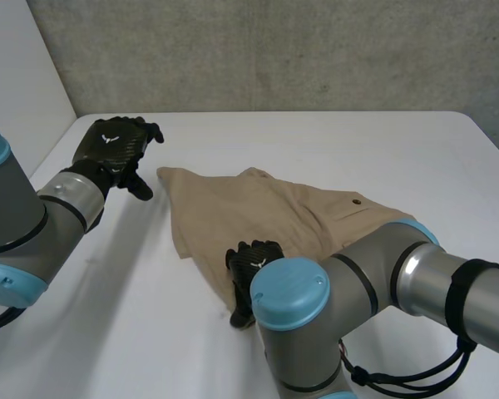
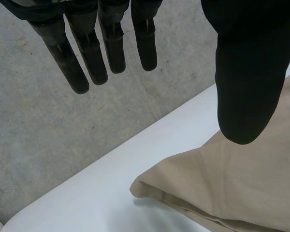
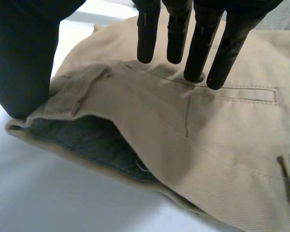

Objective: Fold the shorts.

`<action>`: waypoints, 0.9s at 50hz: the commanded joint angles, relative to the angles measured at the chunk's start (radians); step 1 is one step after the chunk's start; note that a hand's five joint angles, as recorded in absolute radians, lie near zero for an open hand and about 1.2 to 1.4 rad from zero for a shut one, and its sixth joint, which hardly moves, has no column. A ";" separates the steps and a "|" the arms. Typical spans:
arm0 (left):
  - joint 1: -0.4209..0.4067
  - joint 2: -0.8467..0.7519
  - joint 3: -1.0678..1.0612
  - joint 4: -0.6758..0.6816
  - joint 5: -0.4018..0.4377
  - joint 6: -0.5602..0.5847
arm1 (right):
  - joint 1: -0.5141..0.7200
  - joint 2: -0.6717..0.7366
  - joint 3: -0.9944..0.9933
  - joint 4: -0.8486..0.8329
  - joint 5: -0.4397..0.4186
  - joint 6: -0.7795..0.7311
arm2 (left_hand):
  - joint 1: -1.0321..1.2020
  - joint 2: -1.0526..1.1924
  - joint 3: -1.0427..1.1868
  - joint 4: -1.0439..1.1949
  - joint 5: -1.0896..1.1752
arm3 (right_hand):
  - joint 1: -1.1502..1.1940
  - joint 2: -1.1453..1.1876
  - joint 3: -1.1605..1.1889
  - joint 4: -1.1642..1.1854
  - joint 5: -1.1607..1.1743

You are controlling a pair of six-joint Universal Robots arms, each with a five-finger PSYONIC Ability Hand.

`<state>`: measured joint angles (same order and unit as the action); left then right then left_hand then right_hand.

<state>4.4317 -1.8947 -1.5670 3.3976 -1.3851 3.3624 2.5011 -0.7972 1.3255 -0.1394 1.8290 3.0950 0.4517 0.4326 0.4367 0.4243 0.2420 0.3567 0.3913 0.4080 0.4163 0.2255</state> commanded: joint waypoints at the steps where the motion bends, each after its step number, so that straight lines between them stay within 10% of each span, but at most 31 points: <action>1: 0.002 0.000 0.001 -0.001 0.000 0.000 | -0.005 -0.019 0.009 0.001 0.001 -0.015 | 0.000 0.019 0.015 0.027 0.035 | 0.195 0.160 0.144 0.135 0.152; 10: 0.002 0.000 -0.005 -0.006 0.000 0.000 | -0.010 -0.057 0.015 -0.005 0.001 -0.016 | -0.003 0.016 0.012 0.024 0.032 | 0.412 0.377 0.360 0.352 0.368; 15: 0.002 0.002 -0.018 -0.001 0.001 0.000 | -0.030 -0.066 0.017 -0.002 0.001 -0.024 | 0.000 0.019 0.015 0.027 0.035 | 1.033 0.999 0.982 0.974 0.990; 45: 0.008 -0.076 -0.010 0.031 0.014 0.015 | -0.366 -0.548 0.328 0.182 -0.208 -0.460 | -0.094 -0.075 -0.079 -0.067 -0.059 | 1.040 1.005 0.988 0.980 0.996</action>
<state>4.4494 -1.9159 -1.5986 3.4152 -1.3742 3.3785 2.1618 -1.2607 1.5854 0.0185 1.6274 2.6579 0.3603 0.3466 0.3503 0.3452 0.1621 0.9474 1.1715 1.1765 1.1877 0.9699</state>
